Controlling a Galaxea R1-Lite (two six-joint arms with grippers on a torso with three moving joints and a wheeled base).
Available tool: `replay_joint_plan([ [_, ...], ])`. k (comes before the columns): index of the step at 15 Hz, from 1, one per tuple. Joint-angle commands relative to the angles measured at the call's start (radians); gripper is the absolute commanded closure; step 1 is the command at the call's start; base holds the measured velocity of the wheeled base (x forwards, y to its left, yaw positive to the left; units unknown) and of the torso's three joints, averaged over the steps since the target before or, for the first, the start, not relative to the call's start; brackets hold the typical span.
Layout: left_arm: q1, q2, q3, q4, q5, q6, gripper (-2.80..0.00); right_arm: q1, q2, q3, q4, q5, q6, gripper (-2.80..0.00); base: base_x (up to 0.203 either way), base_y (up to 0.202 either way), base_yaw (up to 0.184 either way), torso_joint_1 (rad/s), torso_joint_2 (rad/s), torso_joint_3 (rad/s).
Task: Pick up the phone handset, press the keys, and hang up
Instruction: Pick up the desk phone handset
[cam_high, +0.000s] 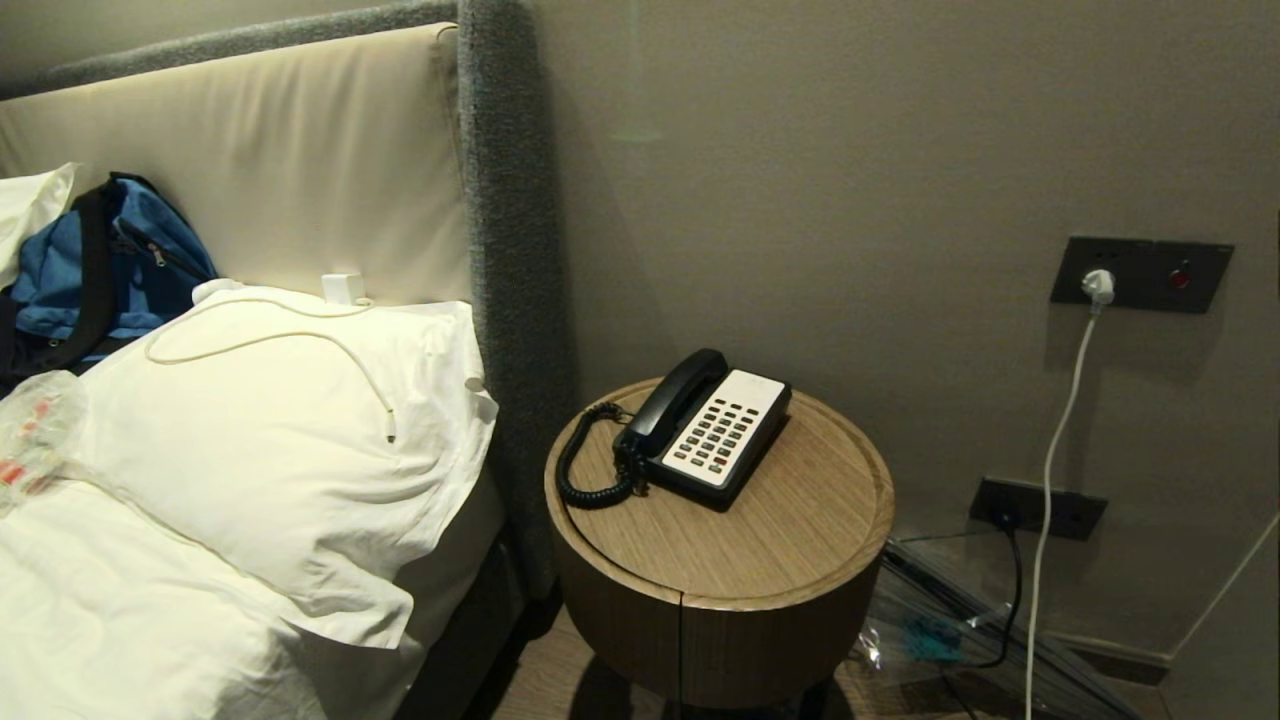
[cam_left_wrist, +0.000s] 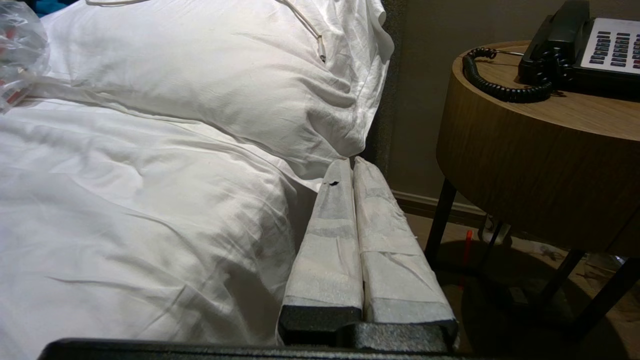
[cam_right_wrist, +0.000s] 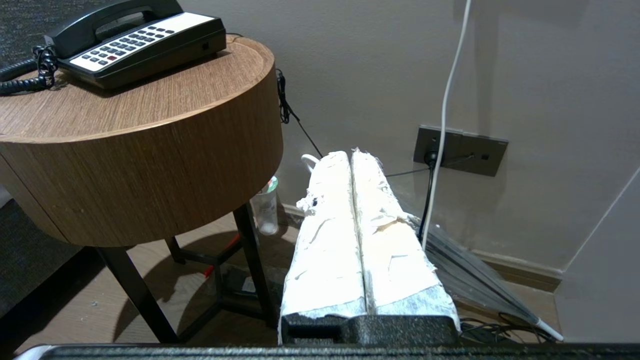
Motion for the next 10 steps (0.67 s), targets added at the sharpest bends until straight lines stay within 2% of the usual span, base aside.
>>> replay_joint_plan([
  [1,0.000,0.002,0.000,-0.001,0.000,0.002,0.00,0.000,0.001,0.000,0.000,0.000,-0.001,0.00,0.000,0.000,0.000,0.000,0.00,0.000],
  [10,-0.001,0.002,0.000,0.005,0.000,-0.008,0.00,0.000,0.000,0.000,0.000,-0.001,-0.001,0.00,0.000,0.000,0.000,0.000,0.00,0.000],
])
